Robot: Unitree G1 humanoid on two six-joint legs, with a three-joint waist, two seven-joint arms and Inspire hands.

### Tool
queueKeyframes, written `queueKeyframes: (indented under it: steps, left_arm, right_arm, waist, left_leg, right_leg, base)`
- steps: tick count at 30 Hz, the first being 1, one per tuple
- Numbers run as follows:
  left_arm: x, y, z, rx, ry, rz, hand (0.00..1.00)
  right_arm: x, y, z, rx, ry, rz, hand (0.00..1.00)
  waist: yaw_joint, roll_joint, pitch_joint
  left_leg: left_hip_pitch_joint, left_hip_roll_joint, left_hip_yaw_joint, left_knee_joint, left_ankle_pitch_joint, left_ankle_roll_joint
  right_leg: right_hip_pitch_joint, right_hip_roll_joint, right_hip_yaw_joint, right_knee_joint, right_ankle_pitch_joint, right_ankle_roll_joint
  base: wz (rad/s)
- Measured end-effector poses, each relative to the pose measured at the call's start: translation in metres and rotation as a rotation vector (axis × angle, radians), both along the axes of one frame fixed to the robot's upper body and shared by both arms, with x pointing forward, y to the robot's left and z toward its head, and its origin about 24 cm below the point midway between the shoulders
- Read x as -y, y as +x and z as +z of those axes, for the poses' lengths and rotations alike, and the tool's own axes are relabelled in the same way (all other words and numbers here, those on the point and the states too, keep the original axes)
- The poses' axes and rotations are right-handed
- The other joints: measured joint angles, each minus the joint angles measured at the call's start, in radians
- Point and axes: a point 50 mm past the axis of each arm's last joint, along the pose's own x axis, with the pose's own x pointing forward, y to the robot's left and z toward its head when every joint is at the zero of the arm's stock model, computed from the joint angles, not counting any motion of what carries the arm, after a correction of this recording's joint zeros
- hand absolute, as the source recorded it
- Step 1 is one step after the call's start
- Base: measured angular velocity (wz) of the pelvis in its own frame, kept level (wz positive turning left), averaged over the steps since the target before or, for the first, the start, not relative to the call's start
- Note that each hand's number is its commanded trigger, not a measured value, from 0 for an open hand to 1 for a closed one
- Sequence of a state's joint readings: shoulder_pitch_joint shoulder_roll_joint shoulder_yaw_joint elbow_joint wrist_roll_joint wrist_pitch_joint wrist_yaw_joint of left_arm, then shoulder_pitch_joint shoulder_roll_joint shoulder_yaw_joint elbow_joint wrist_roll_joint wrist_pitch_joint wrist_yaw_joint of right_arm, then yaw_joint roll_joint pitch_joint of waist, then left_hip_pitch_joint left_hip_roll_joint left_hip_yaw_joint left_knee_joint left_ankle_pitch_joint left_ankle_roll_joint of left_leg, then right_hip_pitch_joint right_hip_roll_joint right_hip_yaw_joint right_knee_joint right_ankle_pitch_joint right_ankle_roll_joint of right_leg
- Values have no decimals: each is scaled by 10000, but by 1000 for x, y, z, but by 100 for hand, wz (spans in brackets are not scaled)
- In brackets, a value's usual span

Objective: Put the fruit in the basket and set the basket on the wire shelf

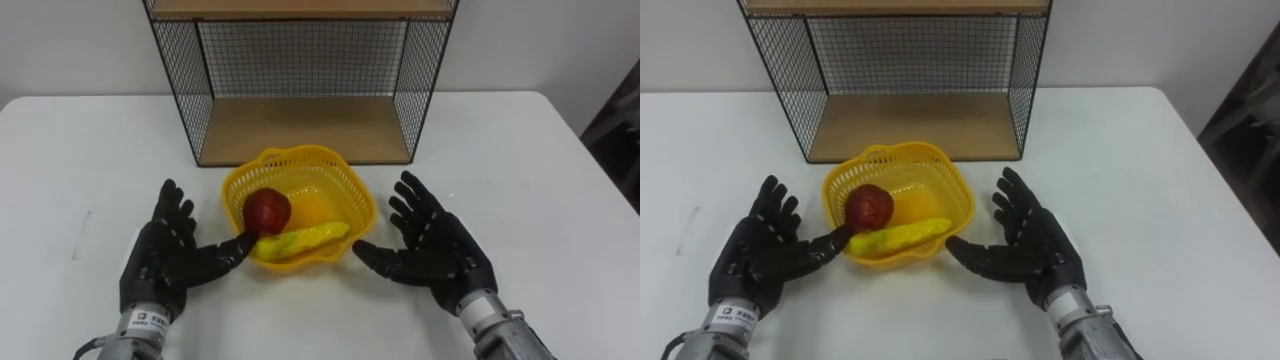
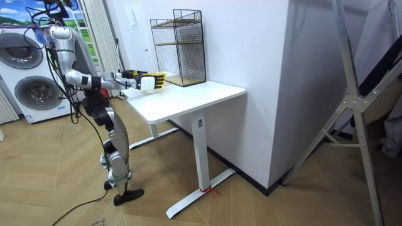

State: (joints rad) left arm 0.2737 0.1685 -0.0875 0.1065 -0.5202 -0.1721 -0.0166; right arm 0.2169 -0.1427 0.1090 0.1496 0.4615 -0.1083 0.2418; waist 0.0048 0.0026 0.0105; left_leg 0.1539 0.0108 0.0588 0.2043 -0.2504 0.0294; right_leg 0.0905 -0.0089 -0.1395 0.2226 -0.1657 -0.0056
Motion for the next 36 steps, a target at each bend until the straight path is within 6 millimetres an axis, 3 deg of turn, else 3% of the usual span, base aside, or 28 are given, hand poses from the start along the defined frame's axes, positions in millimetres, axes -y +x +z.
queueKeyframes:
  steps: [12, 24, 36]
  left_arm:
    - [13, -1, -3, -48, -1052, -329, 0]
    - [12, -1, -4, -39, -2248, -18, 0]
    - [12, -2, -6, -206, -2618, 80, 0]
  right_arm:
    - [-10, -1, -1, 2, 308, 482, 0]
    - [-13, 1, 2, 79, 1470, 408, 0]
    - [-13, 1, 0, -131, 1802, 342, 0]
  waist:
    - [3, 149, 90]
    - [1, 40, 56]
    - [4, 93, 21]
  left_leg:
    - [51, -18, 119, -61, -2, 1]
    - [-54, -13, 208, -44, -2, 1]
    - [-39, -2, 213, -33, -2, 1]
  right_leg:
    - [39, 12, 18, -16, 1, -1]
    - [-101, 26, 113, -6, 1, -1]
    - [-75, 38, 113, -6, 4, -6]
  base:
    - [-1]
    - [-2]
    - [0]
